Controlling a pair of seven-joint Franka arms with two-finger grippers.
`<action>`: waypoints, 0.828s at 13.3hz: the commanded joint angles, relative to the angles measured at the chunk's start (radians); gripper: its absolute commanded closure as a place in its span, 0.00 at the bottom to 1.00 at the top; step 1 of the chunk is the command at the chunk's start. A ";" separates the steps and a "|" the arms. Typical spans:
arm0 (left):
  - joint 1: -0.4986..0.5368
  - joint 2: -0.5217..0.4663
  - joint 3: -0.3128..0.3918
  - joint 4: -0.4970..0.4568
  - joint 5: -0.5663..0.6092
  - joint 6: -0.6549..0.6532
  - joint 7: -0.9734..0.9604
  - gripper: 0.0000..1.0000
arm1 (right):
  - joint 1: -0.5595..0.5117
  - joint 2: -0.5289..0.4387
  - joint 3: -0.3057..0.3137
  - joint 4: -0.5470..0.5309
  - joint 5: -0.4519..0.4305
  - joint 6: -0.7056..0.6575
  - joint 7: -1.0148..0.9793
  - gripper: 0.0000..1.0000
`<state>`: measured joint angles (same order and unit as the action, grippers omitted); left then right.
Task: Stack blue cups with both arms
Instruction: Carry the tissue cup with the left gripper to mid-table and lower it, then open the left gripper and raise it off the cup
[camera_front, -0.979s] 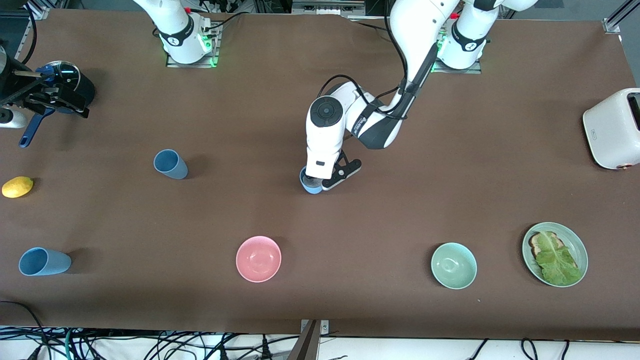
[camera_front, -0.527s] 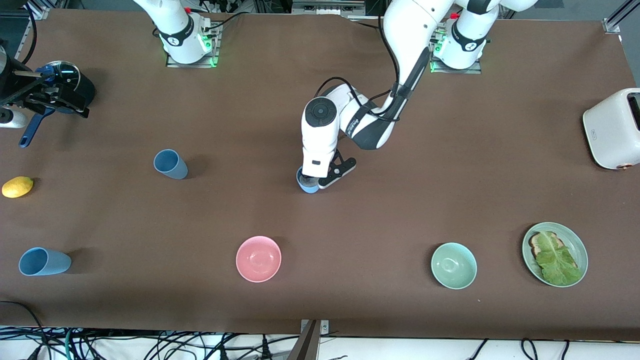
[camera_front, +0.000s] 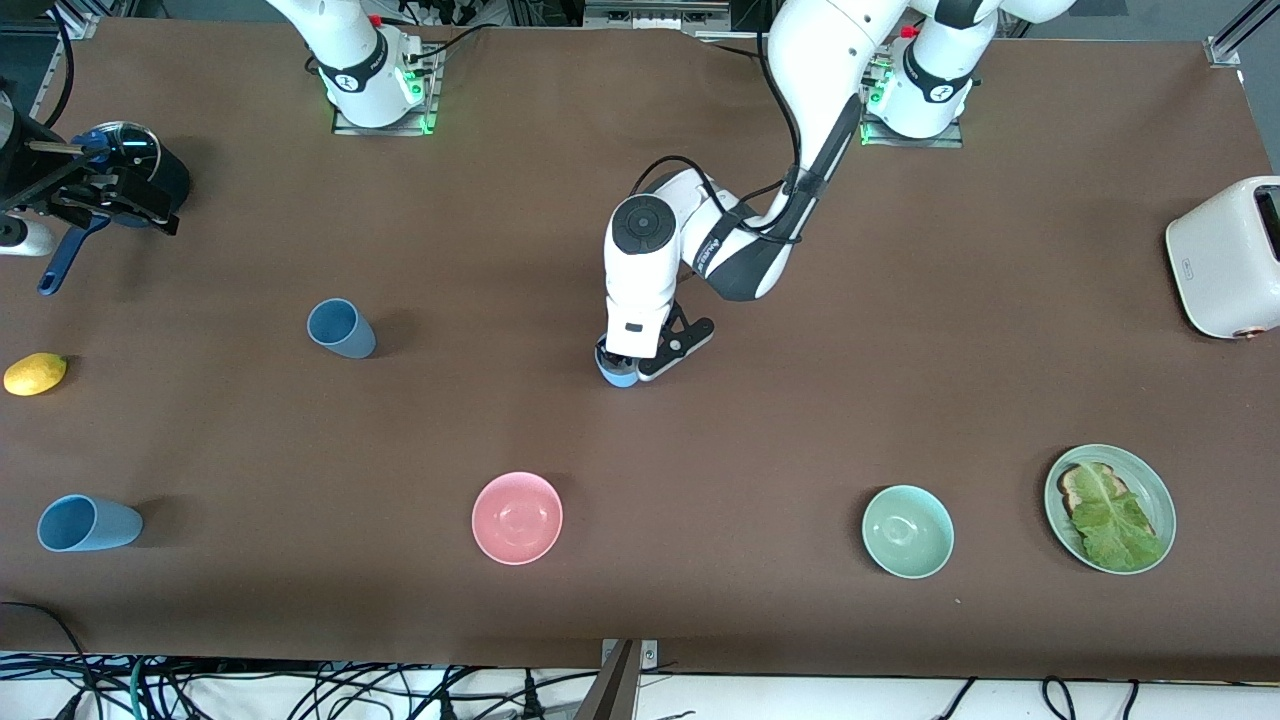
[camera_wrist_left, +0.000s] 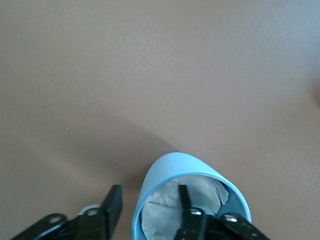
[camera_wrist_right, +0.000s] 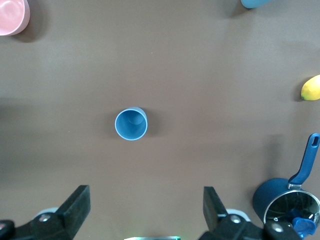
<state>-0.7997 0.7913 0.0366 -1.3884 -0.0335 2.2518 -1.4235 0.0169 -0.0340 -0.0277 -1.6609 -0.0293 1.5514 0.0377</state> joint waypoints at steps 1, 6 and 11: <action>-0.013 0.002 0.012 0.026 0.069 -0.005 -0.017 0.00 | -0.008 0.005 0.005 0.009 0.011 -0.016 -0.007 0.00; -0.012 -0.076 0.009 -0.018 0.103 -0.034 0.067 0.00 | -0.005 0.008 0.011 -0.002 0.009 -0.014 -0.007 0.00; -0.001 -0.188 0.006 -0.024 0.090 -0.219 0.165 0.00 | 0.012 0.040 0.017 -0.017 0.008 -0.048 -0.002 0.00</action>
<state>-0.8014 0.6679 0.0368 -1.3765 0.0411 2.0957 -1.3142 0.0224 -0.0080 -0.0139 -1.6765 -0.0290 1.5219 0.0370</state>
